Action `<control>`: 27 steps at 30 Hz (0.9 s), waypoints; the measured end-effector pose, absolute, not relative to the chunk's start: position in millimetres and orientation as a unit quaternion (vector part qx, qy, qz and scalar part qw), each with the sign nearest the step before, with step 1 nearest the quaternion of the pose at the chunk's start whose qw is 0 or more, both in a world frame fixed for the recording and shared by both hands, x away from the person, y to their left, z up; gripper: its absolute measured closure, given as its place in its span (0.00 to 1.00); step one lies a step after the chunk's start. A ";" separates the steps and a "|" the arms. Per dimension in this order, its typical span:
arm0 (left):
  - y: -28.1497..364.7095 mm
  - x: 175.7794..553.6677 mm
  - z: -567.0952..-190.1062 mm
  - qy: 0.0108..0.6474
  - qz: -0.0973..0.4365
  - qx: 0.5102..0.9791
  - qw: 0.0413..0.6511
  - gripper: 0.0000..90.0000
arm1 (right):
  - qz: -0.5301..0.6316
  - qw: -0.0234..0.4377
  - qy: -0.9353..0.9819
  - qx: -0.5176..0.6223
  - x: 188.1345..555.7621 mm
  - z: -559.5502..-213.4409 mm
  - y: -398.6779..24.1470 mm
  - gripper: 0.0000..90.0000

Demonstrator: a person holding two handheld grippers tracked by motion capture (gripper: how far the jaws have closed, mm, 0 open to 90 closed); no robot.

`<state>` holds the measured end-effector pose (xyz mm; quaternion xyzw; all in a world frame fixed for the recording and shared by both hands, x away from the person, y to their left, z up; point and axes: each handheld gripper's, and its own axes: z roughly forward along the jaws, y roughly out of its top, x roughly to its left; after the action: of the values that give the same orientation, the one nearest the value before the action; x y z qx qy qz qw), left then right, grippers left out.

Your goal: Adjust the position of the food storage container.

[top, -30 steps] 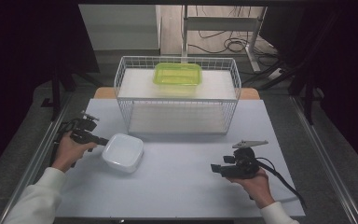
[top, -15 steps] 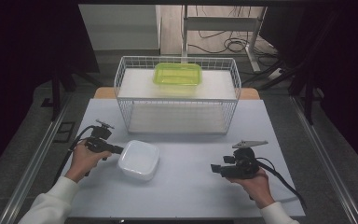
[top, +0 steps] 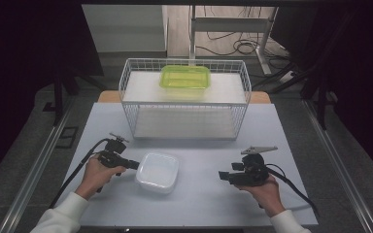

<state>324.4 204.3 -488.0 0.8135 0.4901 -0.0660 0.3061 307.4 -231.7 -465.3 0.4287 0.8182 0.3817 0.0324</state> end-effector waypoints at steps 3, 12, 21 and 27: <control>198.0 321.1 -488.9 0.482 -0.072 0.817 0.307 1.00 | 0.380 0.033 0.820 0.428 307.5 -466.1 -231.2 0.32; 177.0 313.9 -497.0 0.461 -0.097 0.827 0.306 1.00 | 0.379 0.034 0.821 0.426 308.0 -467.1 -230.8 0.32; 156.8 315.3 -497.7 0.445 -0.110 0.833 0.310 1.00 | 0.377 0.034 0.822 0.425 308.7 -468.1 -230.0 0.32; 142.9 315.5 -499.1 0.437 -0.118 0.834 0.316 0.99 | 0.376 0.034 0.822 0.426 308.1 -468.0 -230.2 0.32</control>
<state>315.5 142.9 -499.1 0.8341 0.4367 -0.1184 0.3155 308.1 -230.2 -468.0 0.4258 0.8223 0.3760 0.0342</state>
